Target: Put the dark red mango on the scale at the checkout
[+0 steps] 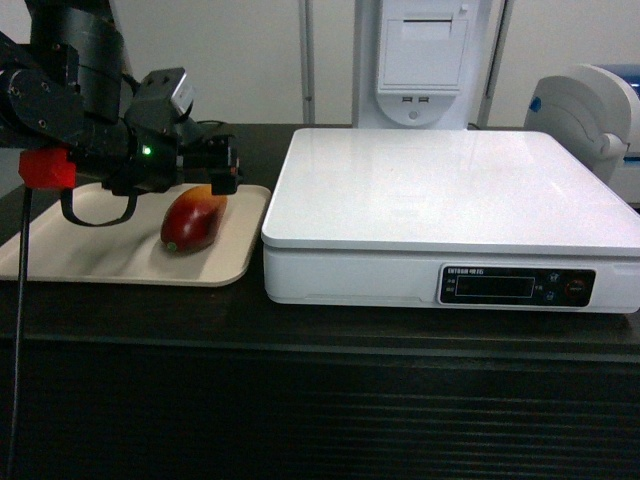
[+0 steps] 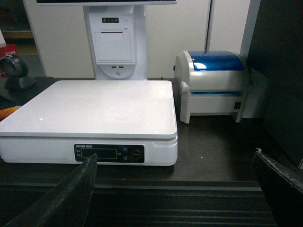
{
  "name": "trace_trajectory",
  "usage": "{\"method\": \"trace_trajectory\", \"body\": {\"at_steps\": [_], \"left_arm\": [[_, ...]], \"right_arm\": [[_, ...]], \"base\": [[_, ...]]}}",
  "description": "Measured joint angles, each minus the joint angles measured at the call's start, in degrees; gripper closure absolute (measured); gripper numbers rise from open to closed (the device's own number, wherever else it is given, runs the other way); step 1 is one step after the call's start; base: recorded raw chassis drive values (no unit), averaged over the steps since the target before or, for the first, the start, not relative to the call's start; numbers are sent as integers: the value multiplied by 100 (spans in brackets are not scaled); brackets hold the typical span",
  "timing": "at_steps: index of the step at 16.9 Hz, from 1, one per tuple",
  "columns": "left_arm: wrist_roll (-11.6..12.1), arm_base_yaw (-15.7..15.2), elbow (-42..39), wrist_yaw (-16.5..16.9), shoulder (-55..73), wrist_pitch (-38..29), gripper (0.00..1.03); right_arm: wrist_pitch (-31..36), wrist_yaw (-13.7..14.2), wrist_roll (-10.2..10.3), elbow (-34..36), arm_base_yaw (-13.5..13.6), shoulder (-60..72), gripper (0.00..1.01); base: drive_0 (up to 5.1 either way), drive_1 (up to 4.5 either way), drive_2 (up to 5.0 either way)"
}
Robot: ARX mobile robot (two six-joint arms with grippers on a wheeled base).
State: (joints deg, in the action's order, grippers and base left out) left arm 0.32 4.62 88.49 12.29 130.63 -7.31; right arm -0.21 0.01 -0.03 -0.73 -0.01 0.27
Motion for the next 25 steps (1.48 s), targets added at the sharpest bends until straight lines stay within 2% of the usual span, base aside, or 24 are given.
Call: {"method": "trace_trajectory", "body": {"at_steps": [10,11,13,14,15,16,20,23,25], "left_arm": [[129,4,315,-249,225,518,5],[289,31,404,-302,234,726,5],[774,52,431,-684,476,828,5],[925,42,431,-763,476,778,13],[962,42,431,-752,476,758,33],[962,44,428,-697,474,748,39],[966,101,179,-490,173,605,41],[874,409,350,-155,-708,538,42],[518,651,739,199,-750,772,42]], "right_arm": [[0,0,0,0,0,0,3],[0,0,0,0,0,0,3],[0,0,0,0,0,0,3],[0,0,0,0,0,0,3],[0,0,0,0,0,0,3],[0,0,0,0,0,0,3],[0,0,0,0,0,0,3],[0,0,0,0,0,0,3],[0,0,0,0,0,0,3]], "base": [[0,0,0],[0,0,0],[0,0,0],[0,0,0],[0,0,0],[0,0,0],[0,0,0],[0,0,0],[0,0,0]]}}
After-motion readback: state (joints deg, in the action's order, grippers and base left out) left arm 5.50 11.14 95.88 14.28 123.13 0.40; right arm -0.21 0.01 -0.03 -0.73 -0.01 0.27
